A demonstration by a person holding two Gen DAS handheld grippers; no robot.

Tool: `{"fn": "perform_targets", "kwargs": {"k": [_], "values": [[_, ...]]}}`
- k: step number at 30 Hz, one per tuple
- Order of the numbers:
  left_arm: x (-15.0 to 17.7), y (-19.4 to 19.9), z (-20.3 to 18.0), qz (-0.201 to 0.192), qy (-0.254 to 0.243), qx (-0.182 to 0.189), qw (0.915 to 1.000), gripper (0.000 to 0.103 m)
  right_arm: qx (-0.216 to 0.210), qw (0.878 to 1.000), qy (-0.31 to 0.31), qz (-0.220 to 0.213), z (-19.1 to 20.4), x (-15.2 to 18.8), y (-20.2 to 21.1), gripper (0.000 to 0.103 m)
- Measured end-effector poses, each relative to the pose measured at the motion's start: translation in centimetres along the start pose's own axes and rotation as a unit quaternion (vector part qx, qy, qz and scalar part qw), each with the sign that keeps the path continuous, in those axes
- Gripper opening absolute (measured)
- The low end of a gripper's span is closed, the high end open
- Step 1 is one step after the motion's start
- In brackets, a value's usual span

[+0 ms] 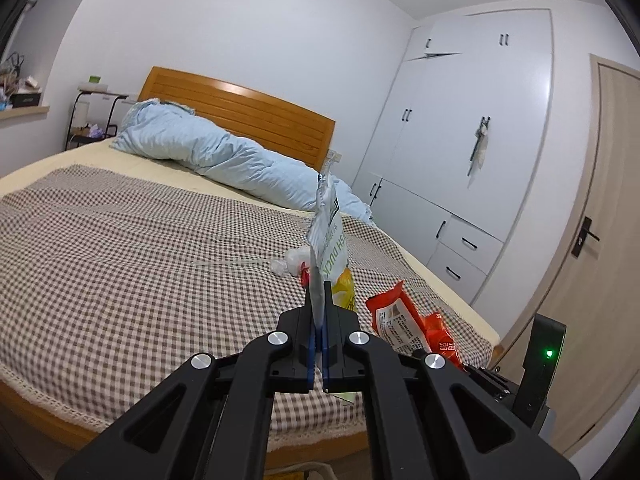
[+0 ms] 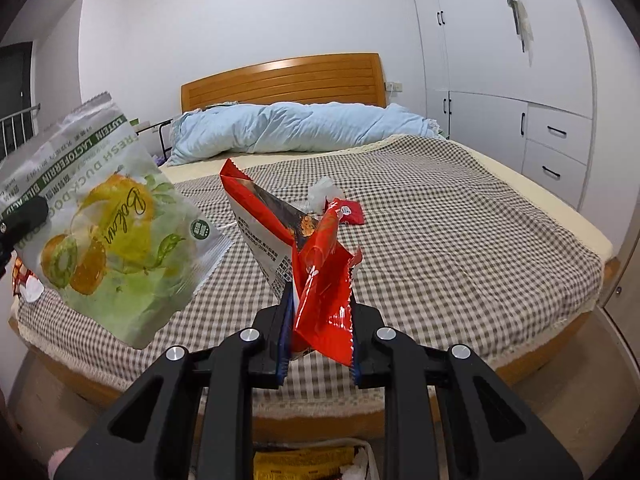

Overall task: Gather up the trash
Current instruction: 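Carry the snack bag and red wrapper down to the floor bin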

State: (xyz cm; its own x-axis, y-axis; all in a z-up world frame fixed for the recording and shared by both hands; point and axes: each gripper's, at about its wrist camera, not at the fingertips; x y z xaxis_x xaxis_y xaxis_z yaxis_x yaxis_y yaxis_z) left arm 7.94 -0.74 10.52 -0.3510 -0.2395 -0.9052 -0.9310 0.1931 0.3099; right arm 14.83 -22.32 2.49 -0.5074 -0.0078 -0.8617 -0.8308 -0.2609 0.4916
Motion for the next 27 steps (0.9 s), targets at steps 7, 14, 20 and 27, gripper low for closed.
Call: {"fn": "perform_targets", "kwargs": {"k": [7,14,20,27], "values": [[1.5,2.0,-1.1,0.015,-0.017,0.003,0.9997,0.000,0.003,1.000,0.006,0.006,-0.3,1.8,1.9,0.022],[3.3,3.2,-1.6,0.037,-0.019,0.011,0.9991,0.000,0.008,1.000,0.006,0.013,-0.8,3.6,3.6,0.022],[5.0,3.8,-1.8,0.060,-0.019,0.017,0.9978,0.000,0.011,1.000,0.007,0.024,-1.1,5.1,4.2,0.022],[7.0,4.4,-1.9,0.081,-0.026,0.015,0.9963,0.000,0.010,0.999,0.009,0.041,-1.3,6.9,4.5,0.022]]}}
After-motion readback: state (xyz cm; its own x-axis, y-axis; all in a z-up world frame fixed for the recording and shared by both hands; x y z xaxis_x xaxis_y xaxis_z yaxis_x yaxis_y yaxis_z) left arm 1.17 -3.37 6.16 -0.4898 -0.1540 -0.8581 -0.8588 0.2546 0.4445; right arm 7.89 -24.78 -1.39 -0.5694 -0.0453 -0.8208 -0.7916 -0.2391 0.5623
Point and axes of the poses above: each gripper's, at about its wrist camera, not at the fingertips, and y roughly against the way its jaws point, z to its left, x to its underside
